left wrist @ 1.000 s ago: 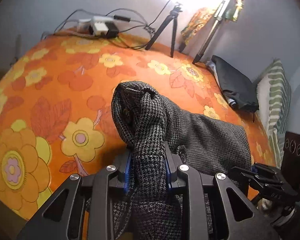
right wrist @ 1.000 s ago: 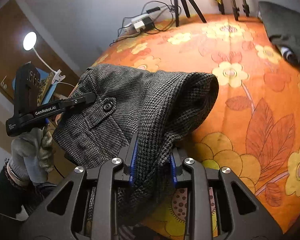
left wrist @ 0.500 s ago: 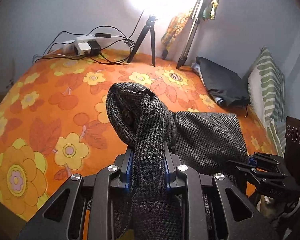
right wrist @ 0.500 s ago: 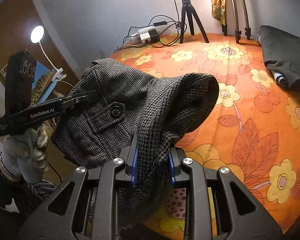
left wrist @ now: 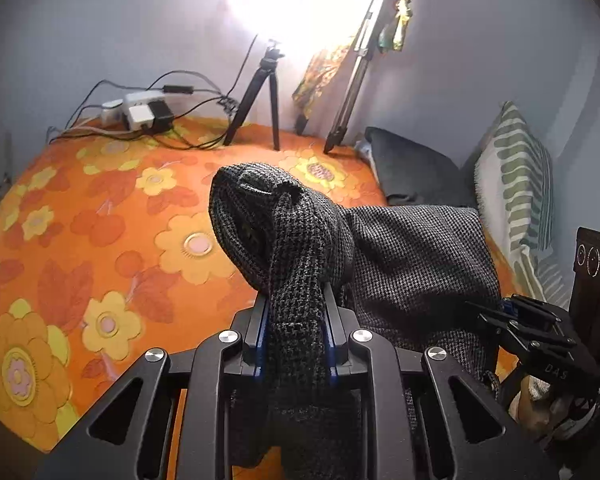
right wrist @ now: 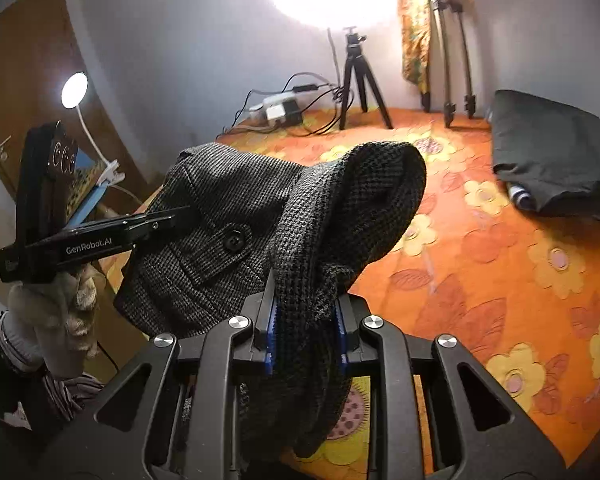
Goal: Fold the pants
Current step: 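Lift the folded shorts with both tools and carry them toward the garment stack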
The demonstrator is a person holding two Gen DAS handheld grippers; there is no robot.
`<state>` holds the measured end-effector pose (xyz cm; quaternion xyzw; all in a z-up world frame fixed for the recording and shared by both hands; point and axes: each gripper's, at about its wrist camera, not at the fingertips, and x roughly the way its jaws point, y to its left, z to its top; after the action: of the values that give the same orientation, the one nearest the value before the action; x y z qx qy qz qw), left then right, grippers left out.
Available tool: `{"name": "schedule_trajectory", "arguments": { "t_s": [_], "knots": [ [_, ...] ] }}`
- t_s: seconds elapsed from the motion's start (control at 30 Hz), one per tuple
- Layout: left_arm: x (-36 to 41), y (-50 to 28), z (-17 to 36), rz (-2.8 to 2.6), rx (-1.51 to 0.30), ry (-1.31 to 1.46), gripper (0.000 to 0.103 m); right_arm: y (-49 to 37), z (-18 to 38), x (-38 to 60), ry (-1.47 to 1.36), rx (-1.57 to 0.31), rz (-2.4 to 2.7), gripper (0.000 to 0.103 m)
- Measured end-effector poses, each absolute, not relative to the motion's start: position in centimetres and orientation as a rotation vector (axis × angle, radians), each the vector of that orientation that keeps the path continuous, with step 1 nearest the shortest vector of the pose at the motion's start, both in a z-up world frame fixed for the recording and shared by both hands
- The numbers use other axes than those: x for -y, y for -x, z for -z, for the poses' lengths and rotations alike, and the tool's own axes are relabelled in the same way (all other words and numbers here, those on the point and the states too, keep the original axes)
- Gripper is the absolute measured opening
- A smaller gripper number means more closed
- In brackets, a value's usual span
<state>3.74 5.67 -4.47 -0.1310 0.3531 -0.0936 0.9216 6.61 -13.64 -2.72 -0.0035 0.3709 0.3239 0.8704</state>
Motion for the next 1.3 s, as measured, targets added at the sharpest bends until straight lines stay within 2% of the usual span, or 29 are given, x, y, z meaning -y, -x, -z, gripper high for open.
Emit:
{"name": "schedule_trajectory", "arguments": {
  "t_s": [0.77,1.3],
  "knots": [
    [5.1,-11.2,0.0,0.36,-0.625,0.219,0.019,-10.3,-3.0,25.0,-0.043,-0.641,-0.491,0.022],
    [14.1,-24.3,-2.1,0.441,-0.564,0.229,0.019,-22.7,-6.6,33.6,0.061,-0.589,-0.334,0.022]
  ]
}}
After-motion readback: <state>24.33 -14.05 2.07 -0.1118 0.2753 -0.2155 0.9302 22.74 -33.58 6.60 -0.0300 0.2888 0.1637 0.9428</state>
